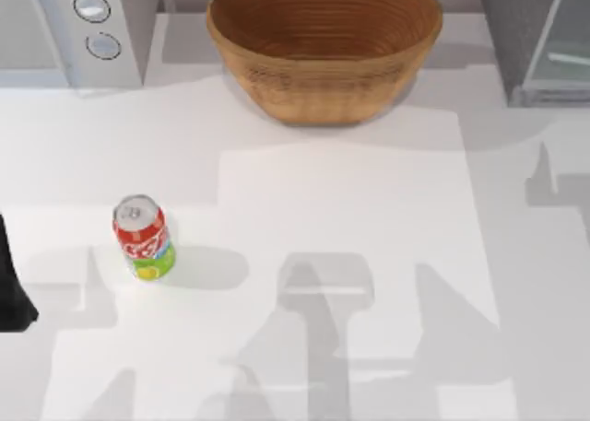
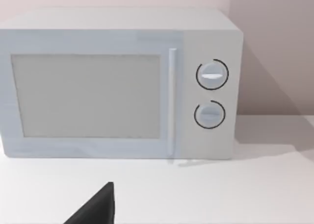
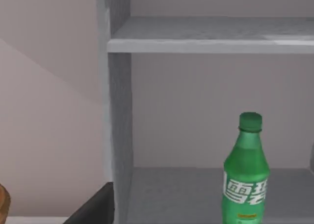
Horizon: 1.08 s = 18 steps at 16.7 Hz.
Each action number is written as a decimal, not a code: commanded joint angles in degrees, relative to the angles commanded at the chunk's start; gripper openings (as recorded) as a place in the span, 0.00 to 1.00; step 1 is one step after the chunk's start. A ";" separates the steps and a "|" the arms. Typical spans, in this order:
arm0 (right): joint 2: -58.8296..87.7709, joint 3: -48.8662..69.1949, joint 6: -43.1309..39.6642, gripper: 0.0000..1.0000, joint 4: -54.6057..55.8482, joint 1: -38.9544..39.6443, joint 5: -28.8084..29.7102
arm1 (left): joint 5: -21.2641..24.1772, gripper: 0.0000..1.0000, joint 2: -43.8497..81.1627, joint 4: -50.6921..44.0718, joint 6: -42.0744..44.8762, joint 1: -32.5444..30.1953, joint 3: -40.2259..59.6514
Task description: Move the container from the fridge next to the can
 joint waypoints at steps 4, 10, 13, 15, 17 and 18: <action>27.18 10.92 0.19 1.00 13.24 -2.36 -2.19 | 0.00 1.00 0.00 0.00 0.00 0.00 0.00; 59.17 24.51 0.17 1.00 29.64 -5.43 -4.65 | 0.00 1.00 0.00 0.00 0.00 0.00 0.00; 67.57 28.62 0.10 1.00 34.58 -6.36 -5.33 | 0.00 1.00 0.00 0.00 0.00 0.00 0.00; 70.11 29.94 0.07 1.00 36.16 -6.65 -5.55 | 0.00 1.00 0.00 0.00 0.00 0.00 0.00; 70.47 30.13 0.06 1.00 36.39 -6.69 -5.58 | 0.00 1.00 0.00 0.00 0.00 0.00 0.00; 70.47 30.13 0.06 1.00 36.39 -6.69 -5.58 | 0.00 1.00 0.00 0.00 0.00 0.00 0.00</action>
